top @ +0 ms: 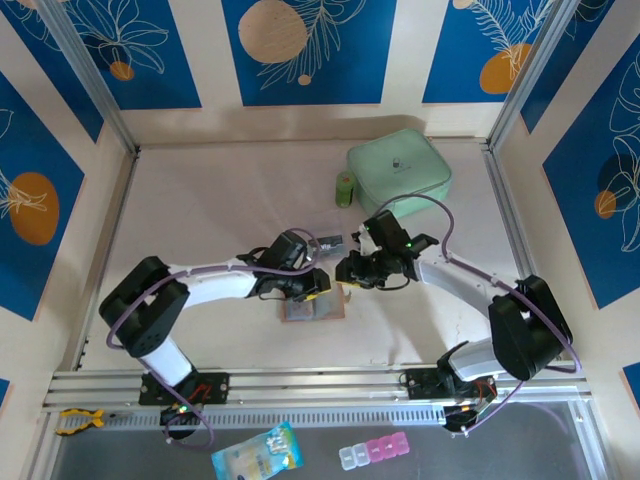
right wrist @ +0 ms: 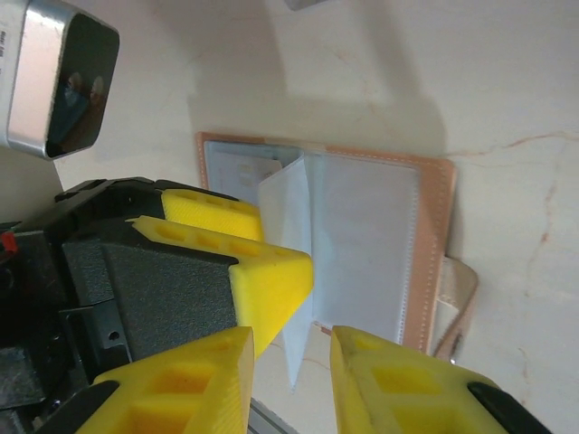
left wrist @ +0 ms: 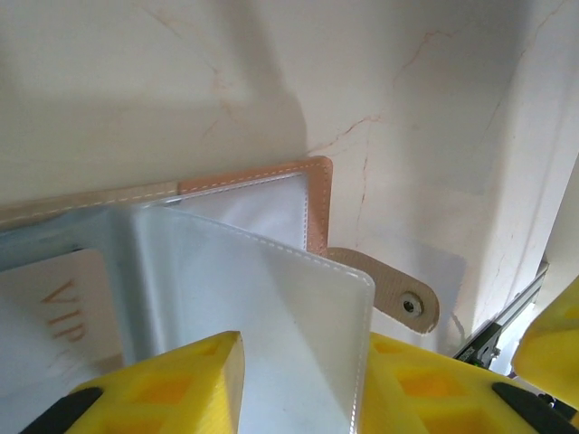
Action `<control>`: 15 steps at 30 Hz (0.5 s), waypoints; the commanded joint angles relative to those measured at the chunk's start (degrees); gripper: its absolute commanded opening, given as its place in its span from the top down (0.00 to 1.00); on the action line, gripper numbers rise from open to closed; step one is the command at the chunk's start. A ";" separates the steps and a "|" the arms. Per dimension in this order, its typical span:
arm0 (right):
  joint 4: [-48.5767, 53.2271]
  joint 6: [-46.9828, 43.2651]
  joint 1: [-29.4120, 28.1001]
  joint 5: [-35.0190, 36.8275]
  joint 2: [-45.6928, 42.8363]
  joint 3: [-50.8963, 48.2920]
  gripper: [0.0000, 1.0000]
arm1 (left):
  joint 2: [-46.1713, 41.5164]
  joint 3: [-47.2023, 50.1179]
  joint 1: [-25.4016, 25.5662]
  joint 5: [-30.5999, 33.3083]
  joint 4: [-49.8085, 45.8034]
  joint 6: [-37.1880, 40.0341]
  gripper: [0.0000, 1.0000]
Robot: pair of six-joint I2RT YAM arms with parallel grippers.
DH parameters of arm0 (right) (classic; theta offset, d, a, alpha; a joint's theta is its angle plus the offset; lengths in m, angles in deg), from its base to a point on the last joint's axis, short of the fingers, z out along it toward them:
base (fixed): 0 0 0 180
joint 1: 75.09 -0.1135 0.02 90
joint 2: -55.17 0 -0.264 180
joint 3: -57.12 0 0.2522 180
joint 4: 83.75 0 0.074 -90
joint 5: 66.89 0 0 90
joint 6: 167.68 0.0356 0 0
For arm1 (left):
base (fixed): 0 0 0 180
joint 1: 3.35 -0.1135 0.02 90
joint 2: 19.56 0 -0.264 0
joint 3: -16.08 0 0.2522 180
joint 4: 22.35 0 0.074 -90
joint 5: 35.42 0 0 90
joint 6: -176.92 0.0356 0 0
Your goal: Take the credit cards out of the card holder
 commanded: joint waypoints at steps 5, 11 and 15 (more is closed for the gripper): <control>1.74 -1.39 1.07 -1.63 -1.55 -1.21 0.71 | 2.25 -3.11 1.07 -1.32 0.59 -0.27 0.63; 1.48 -1.04 0.93 -2.29 -1.34 -1.38 0.70 | 1.68 -1.67 1.08 -1.04 2.02 -0.10 0.57; 1.59 -0.87 0.78 -2.03 -1.55 -1.47 0.70 | 1.72 -1.84 1.06 -1.30 2.47 -0.12 0.55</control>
